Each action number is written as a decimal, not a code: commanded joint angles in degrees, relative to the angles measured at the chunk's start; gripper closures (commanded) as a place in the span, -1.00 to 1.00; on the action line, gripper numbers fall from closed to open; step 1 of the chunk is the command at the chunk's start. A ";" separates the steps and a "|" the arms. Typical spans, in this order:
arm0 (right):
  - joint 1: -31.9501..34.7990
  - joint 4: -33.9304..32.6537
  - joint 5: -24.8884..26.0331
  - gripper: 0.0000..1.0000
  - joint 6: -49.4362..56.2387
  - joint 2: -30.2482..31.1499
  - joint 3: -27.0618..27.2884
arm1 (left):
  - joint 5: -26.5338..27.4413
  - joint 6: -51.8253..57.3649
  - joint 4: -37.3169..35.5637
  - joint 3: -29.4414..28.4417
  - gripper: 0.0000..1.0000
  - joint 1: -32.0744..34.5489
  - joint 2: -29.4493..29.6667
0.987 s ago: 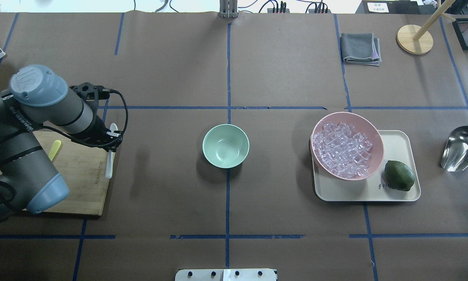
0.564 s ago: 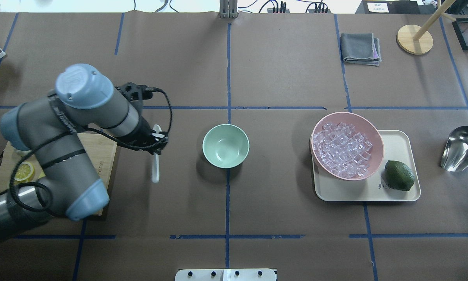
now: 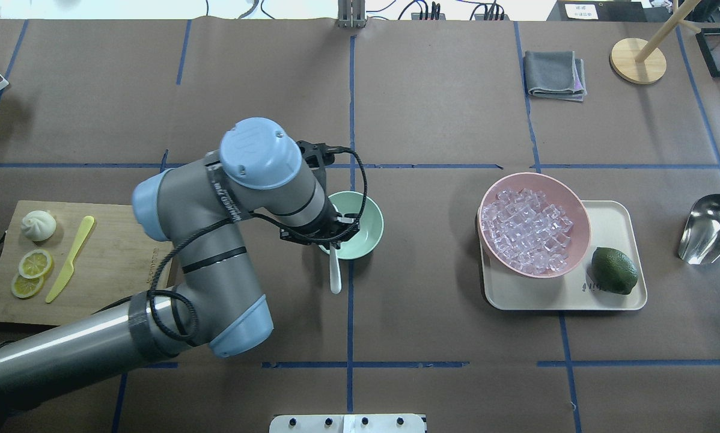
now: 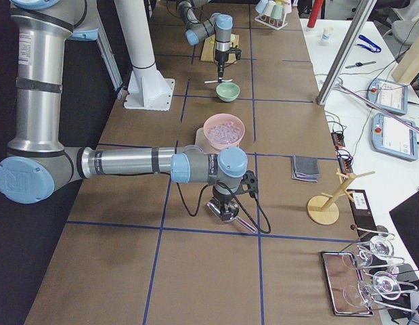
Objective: Put spoon and ice into bowl
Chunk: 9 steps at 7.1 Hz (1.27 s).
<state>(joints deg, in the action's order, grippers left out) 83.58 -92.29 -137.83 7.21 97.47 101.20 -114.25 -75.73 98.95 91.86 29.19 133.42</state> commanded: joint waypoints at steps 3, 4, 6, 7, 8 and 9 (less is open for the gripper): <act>-0.09 0.00 -0.07 -0.99 0.00 0.00 -0.04 | 5.44 0.23 8.54 -6.08 0.70 -0.27 1.58; -0.09 0.00 -0.07 -0.99 0.00 0.00 -0.04 | 5.44 0.23 8.54 -5.99 -0.18 -0.27 1.32; -0.18 0.00 -0.07 -0.99 0.00 0.00 -0.04 | 5.44 -0.21 8.54 -5.38 -0.41 -0.27 1.58; -0.18 0.00 -0.07 -0.99 0.00 0.00 -0.04 | 5.44 -0.12 8.54 -5.29 -0.45 -0.27 1.49; -0.26 0.00 -0.07 -0.99 0.00 0.00 -0.04 | 5.44 -0.21 8.46 -4.77 -0.45 -0.18 1.49; -1.40 0.09 -0.76 -0.99 -0.17 -0.09 -0.04 | 5.09 -0.21 8.02 -2.59 -0.45 -0.01 1.15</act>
<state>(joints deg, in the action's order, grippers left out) 83.08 -92.27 -138.06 7.17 97.45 101.16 -108.89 -75.91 107.33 87.43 29.02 134.83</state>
